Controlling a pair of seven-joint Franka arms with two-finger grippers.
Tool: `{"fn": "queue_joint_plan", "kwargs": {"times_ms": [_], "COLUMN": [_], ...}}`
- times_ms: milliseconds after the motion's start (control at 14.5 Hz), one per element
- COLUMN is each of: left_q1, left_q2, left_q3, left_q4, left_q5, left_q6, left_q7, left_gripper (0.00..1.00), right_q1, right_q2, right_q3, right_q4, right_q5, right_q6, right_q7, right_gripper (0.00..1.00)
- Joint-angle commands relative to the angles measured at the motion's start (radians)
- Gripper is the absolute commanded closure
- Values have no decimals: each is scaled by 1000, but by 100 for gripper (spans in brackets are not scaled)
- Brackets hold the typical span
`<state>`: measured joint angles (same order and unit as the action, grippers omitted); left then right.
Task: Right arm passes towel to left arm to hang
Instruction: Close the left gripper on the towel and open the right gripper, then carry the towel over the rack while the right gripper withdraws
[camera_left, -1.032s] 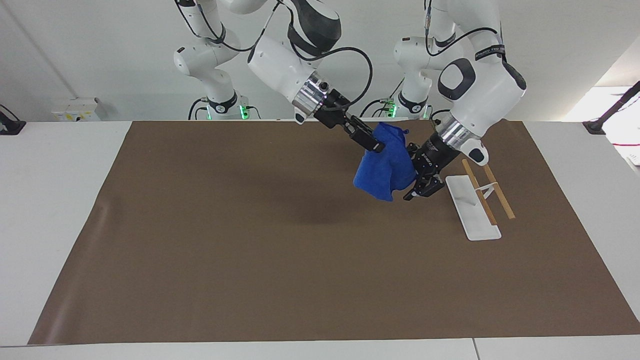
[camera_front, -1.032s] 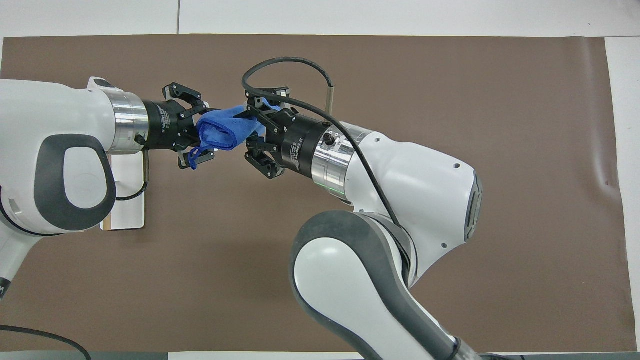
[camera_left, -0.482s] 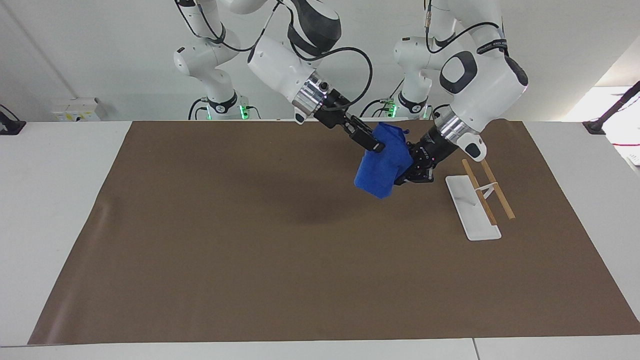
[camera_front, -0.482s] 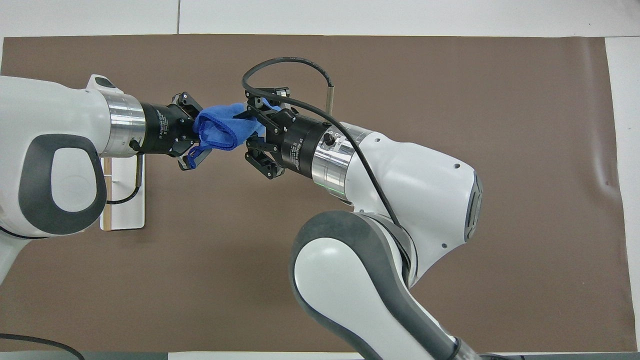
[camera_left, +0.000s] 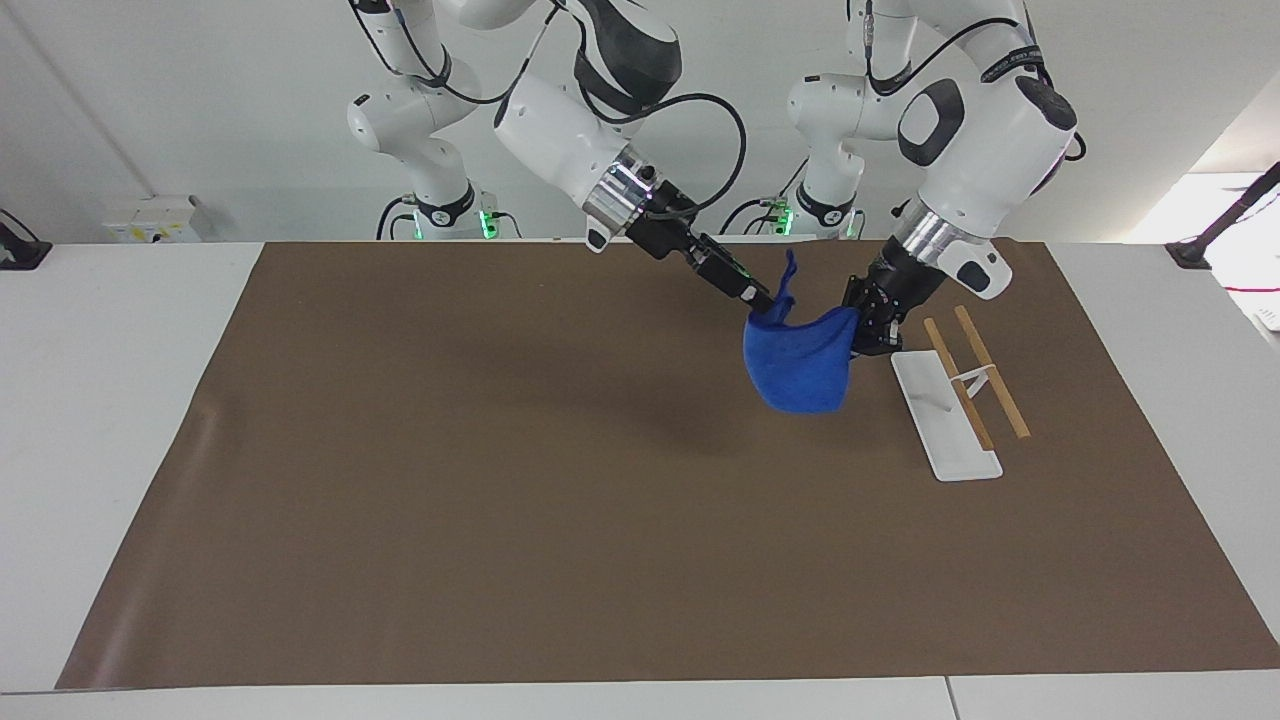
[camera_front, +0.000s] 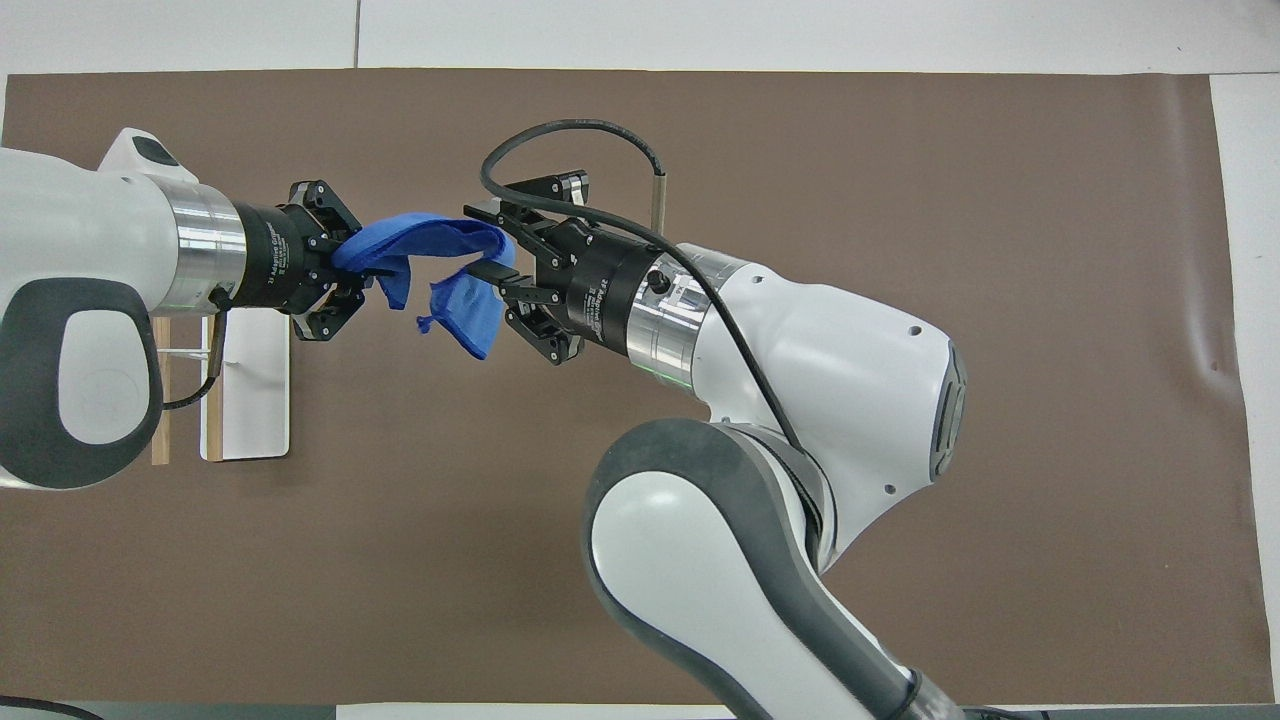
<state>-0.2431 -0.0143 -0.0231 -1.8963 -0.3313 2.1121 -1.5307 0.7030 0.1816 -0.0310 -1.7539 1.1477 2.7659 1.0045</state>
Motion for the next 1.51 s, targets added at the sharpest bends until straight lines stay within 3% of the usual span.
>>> {"fn": "queue_joint_plan", "kwargs": {"times_ms": [0, 344, 482, 619, 964, 1239, 1445], "left_q1": [2, 1, 1, 2, 114, 211, 309], "left_q2": [-19, -71, -82, -91, -171, -171, -177], "left_q3": [3, 3, 3, 3, 3, 3, 2], "left_q4": [-7, -72, -98, -125, -312, -326, -369], "left_q5": [142, 400, 489, 540, 630, 633, 633], "left_q6": [-24, -5, 25, 60, 234, 305, 409], "left_q7": [53, 76, 96, 95, 92, 84, 86], "left_gripper": [100, 100, 100, 100, 100, 100, 100], "right_q1": [-55, -195, -259, -339, -506, -580, -631], "right_q2": [-25, -74, -68, -60, -71, -108, -194], "right_q3": [-1, -1, -1, -1, 0, -3, -4], "right_q4": [-70, -226, -239, -237, -176, -41, -33], "right_q5": [-54, -270, -380, -552, -1029, -1161, -1168], "right_q6": [9, -20, -77, -158, -489, -786, -848], "right_q7": [-197, -571, -685, -747, -767, -859, -914], "right_gripper": [0, 0, 0, 0, 0, 0, 0]}}
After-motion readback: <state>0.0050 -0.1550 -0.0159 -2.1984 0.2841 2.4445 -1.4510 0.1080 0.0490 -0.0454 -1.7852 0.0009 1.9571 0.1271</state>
